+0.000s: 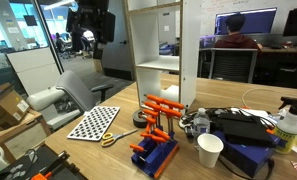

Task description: Put the scissors on the middle shelf

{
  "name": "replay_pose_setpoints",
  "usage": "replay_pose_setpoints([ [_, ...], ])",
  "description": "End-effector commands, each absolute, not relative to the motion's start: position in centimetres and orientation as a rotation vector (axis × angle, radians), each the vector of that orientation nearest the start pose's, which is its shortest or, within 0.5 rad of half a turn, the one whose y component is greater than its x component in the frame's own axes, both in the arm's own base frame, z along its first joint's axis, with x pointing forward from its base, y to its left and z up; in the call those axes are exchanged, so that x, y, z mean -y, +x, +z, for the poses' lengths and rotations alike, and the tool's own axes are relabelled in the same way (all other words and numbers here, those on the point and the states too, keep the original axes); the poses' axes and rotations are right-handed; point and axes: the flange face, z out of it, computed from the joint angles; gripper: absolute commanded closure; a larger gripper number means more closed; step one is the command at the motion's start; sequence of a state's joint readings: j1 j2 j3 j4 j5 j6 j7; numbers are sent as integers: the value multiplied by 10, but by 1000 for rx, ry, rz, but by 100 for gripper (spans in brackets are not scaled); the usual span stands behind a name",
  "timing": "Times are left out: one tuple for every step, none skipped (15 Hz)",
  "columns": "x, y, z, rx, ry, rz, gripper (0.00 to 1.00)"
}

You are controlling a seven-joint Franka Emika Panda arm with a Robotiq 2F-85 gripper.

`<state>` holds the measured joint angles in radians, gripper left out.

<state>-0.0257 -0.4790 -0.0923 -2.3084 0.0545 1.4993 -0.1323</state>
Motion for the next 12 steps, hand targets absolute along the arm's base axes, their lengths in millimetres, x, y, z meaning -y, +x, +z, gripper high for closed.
replay_pose_setpoints([
  [18, 376, 487, 8, -2941, 438, 0],
  [13, 380, 480, -14, -2929, 429, 0],
  [8, 383, 475, -49, -2920, 413, 0],
  [3, 388, 468, -108, -2902, 409, 0],
  [-2, 391, 461, -157, -2886, 397, 0],
  [-7, 396, 452, -224, -2872, 389, 0],
  [-12, 399, 444, -270, -2859, 388, 0],
  [-16, 403, 433, -342, -2842, 390, 0],
  [-19, 406, 422, -425, -2822, 391, 0],
  [-22, 408, 411, -485, -2798, 392, 0],
  [-25, 411, 401, -535, -2777, 375, 0],
  [-27, 414, 389, -581, -2765, 356, 0],
])
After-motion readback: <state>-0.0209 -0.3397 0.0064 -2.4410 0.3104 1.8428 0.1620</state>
